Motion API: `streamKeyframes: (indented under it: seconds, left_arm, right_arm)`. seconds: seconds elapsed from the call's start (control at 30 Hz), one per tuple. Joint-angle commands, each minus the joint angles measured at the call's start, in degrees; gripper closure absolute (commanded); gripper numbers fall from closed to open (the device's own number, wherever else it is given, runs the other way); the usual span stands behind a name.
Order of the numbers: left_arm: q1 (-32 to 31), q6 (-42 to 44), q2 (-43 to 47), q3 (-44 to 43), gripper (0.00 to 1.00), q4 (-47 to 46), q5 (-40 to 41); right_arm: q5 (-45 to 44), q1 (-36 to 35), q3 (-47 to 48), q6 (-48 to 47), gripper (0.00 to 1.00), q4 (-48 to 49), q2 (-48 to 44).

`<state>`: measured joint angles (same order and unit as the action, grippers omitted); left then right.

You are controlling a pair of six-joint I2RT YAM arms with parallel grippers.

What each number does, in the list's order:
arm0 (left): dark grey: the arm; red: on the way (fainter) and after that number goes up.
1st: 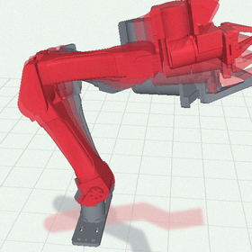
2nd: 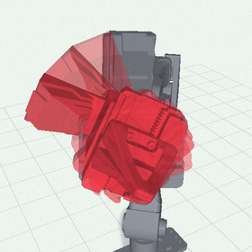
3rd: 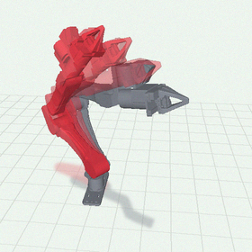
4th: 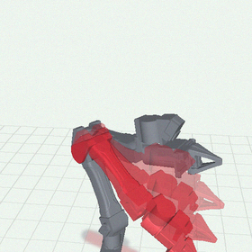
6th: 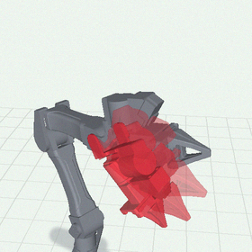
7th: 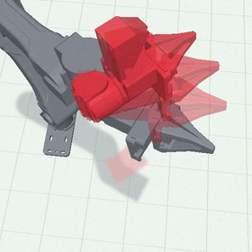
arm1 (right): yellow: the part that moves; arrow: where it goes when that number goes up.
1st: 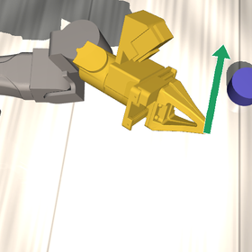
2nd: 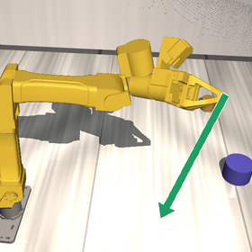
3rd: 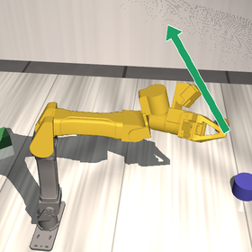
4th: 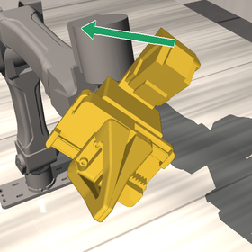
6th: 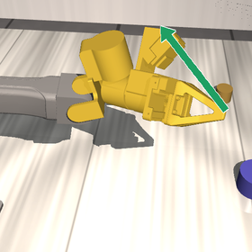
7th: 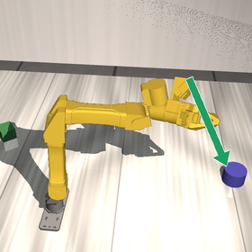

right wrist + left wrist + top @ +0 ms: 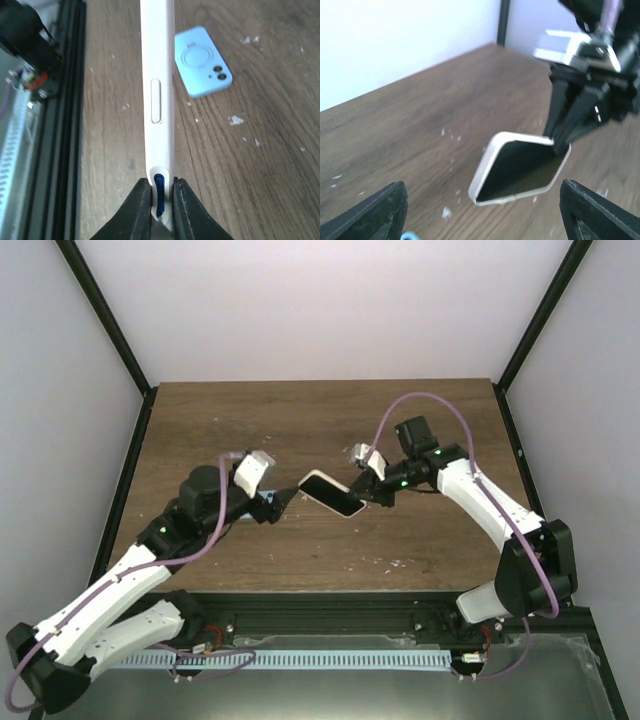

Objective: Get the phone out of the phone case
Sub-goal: Pick up the phone at the center of the board, then remove the phone case from the phone.

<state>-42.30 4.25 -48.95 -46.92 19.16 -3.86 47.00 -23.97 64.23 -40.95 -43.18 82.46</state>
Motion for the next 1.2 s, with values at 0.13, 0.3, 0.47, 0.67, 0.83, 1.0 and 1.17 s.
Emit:
streamKeyframes:
  seconds: [0.13,0.3,0.47,0.67,0.83,1.0,1.17]
  left_arm:
    - [5.7,-29.4,-1.7,8.4,0.17,-34.3,-11.5]
    - [5.8,-34.1,-2.9,10.8,0.21,-41.2,-13.7]
    - [5.8,-37.1,-4.7,11.9,0.45,-49.5,-26.8]
    - [5.8,-37.7,-4.8,12.1,0.59,-52.1,-30.6]
    - [5.8,-37.3,-4.6,12.1,0.64,-51.3,-29.9]
    - [5.8,-37.4,-4.8,12.3,0.70,-50.7,-29.7]
    - [5.8,-37.7,-4.6,12.7,0.73,-51.1,-29.7]
  right_arm:
    - [24.8,2.4,1.6,14.5,0.99,7.3,-4.9]
    - [32.9,2.8,1.7,19.8,0.99,9.7,-4.6]
    - [34.4,2.8,1.8,22.0,0.99,11.3,-4.1]
    - [35.7,2.9,1.0,22.7,0.99,12.4,-4.0]
    - [36.5,3.5,0.3,23.9,0.99,13.9,-4.6]
    - [37.4,4.0,0.1,24.6,0.99,14.5,-4.6]
    - [37.5,4.2,0.0,25.1,0.99,15.0,-4.6]
